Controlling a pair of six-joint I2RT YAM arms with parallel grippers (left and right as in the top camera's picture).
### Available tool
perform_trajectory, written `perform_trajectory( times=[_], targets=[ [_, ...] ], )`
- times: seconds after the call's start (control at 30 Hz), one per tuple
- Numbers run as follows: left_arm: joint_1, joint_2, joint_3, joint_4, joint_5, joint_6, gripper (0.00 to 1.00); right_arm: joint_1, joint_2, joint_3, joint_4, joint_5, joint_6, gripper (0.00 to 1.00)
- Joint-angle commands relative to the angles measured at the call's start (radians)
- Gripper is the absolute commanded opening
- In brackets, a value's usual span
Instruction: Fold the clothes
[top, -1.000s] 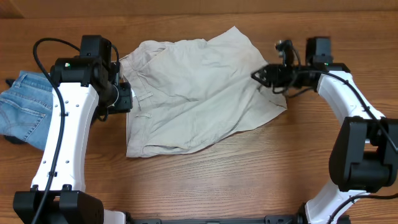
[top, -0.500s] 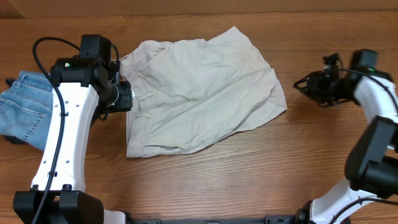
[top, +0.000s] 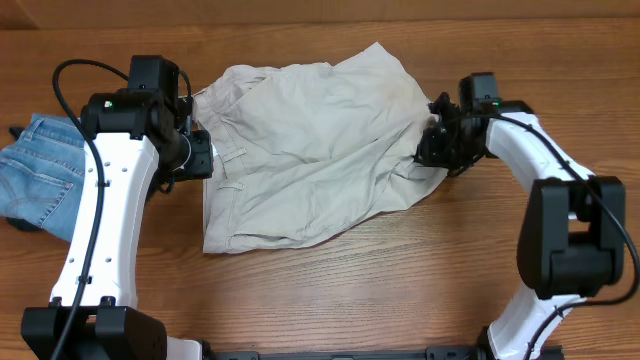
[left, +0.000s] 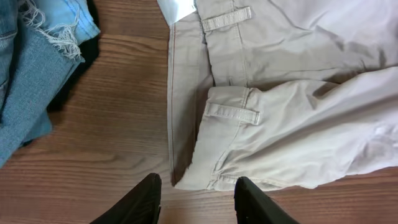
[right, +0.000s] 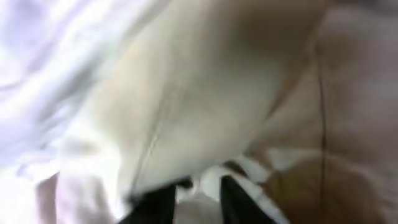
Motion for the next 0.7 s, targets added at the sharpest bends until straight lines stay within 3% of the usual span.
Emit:
perform_trajectory(
  times=[0.0, 0.27, 0.4, 0.47, 0.53, 0.67],
  targets=[
    [0.007, -0.025, 0.022, 0.000, 0.001, 0.020, 0.43, -0.001, -0.058, 0.002, -0.030, -0.144, -0.151, 0.35],
    [0.007, -0.025, 0.022, 0.002, 0.001, 0.019, 0.43, 0.002, -0.057, 0.001, -0.061, -0.188, -0.198, 0.39],
    [0.007, -0.025, 0.022, -0.002, 0.001, 0.019, 0.43, 0.002, -0.057, 0.001, -0.035, -0.161, -0.261, 0.65],
    [0.007, -0.025, 0.022, -0.001, 0.001, 0.019, 0.43, 0.007, -0.057, 0.001, -0.035, -0.190, -0.241, 0.66],
    [0.007, -0.025, 0.022, -0.002, 0.002, 0.019, 0.43, 0.024, -0.050, 0.001, -0.037, -0.174, -0.221, 0.61],
    [0.007, -0.025, 0.022, -0.017, 0.001, 0.019, 0.43, 0.041, -0.010, -0.006, -0.051, -0.141, -0.219, 0.31]
  ],
)
